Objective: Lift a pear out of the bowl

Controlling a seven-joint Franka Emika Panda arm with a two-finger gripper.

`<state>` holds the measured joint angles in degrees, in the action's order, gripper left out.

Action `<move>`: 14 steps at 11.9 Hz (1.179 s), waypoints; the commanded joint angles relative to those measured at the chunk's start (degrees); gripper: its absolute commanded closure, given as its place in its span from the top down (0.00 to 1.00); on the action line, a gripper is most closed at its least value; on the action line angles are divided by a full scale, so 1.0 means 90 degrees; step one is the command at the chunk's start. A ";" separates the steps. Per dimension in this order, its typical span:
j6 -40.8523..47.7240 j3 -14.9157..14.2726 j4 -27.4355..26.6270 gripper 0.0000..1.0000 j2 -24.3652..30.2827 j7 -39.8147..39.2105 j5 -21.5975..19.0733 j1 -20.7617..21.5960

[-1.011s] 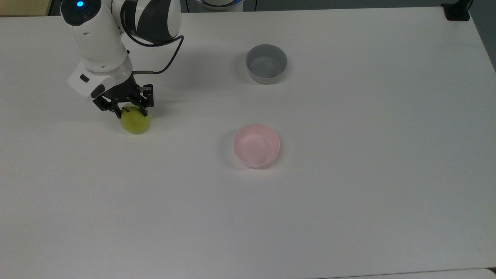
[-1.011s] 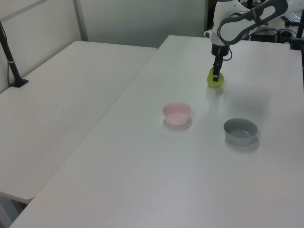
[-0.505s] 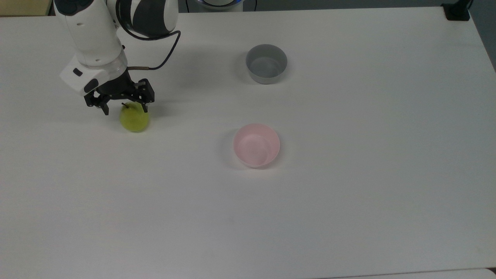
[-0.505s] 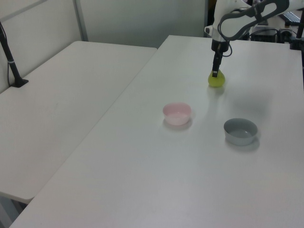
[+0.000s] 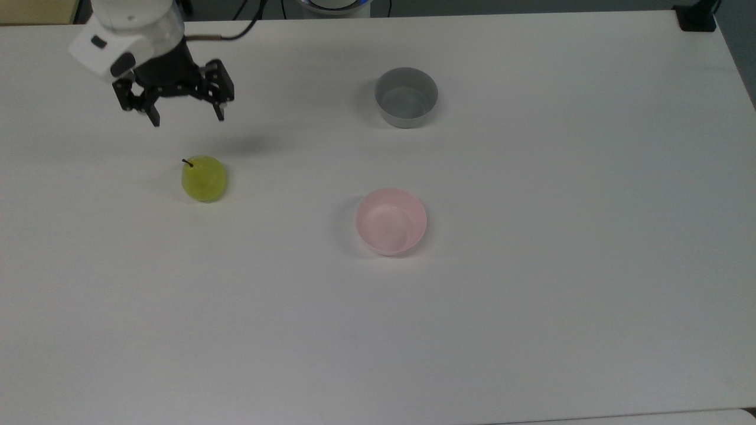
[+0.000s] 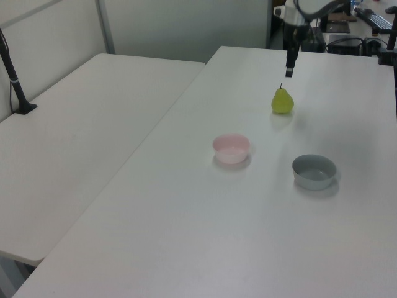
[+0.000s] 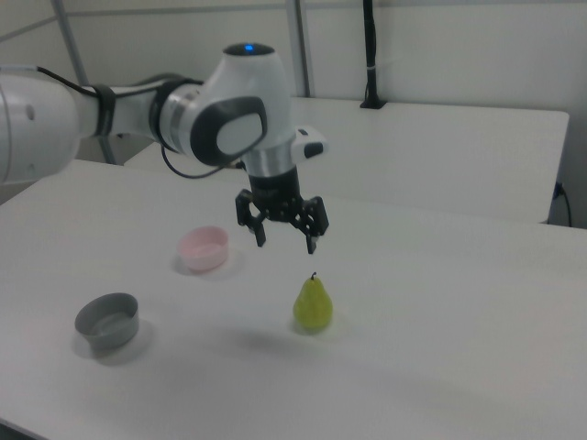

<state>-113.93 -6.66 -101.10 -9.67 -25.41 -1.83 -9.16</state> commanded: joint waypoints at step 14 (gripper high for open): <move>0.2076 0.0202 0.0813 1.00 0.1476 0.1512 -0.0012 0.0861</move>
<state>-90.50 -4.54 -92.97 3.68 -15.95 -1.85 -2.57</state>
